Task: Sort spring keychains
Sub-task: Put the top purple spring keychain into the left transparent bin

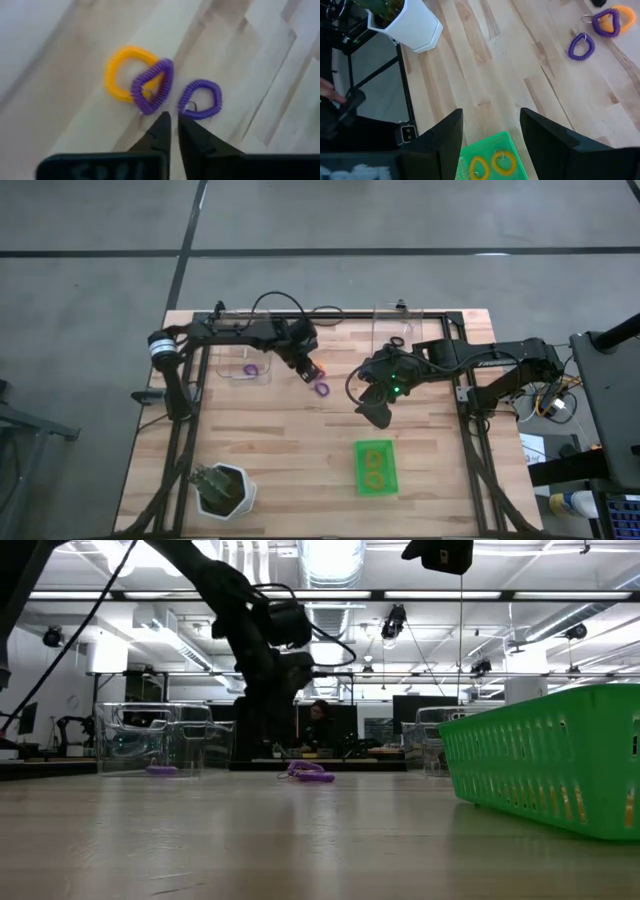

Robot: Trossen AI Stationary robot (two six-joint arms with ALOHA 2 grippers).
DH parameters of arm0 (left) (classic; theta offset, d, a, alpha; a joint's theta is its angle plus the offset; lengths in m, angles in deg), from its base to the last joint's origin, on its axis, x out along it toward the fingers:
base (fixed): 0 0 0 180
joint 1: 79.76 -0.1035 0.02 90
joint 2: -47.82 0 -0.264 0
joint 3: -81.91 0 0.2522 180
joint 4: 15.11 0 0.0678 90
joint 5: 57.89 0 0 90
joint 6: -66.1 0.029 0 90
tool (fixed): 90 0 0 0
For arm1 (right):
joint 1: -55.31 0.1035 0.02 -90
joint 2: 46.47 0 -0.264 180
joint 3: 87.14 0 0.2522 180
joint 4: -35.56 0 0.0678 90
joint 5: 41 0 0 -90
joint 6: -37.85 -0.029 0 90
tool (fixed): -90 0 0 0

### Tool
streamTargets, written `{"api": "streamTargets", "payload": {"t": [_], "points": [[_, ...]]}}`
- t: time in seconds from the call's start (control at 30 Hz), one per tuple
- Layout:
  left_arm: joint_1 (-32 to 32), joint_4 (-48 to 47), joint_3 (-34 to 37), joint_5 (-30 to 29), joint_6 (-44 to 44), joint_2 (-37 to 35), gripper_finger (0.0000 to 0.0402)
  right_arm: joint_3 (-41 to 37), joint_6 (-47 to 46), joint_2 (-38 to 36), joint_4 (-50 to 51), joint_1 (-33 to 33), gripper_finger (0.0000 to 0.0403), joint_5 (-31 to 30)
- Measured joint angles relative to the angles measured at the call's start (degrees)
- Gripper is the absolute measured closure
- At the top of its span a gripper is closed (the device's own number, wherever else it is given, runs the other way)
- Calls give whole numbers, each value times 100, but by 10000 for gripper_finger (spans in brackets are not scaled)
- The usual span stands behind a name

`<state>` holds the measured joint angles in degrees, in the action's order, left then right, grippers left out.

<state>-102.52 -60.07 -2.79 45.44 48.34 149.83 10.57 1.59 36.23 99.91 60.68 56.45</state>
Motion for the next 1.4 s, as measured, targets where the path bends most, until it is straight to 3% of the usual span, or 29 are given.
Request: {"api": "streamTargets", "payload": {"t": [0.23,0.4,0.87,1.07,1.23,1.4], "points": [[246,22,0,64,122,200,281,0,1,0,9,0,211,1],[411,-5,49,-652,334,205,228,-15,23,0,13,0,211,0],[415,697,573,-810,704,319,216,-48,47,0,7,-2,211,0],[414,716,531,-1031,547,654,254,-48,39,0,-3,-2,211,0],[449,387,461,-1015,455,527,381,-48,-71,0,4,0,211,10],[448,36,229,-983,532,114,400,-48,-82,0,-4,-2,211,11]]}}
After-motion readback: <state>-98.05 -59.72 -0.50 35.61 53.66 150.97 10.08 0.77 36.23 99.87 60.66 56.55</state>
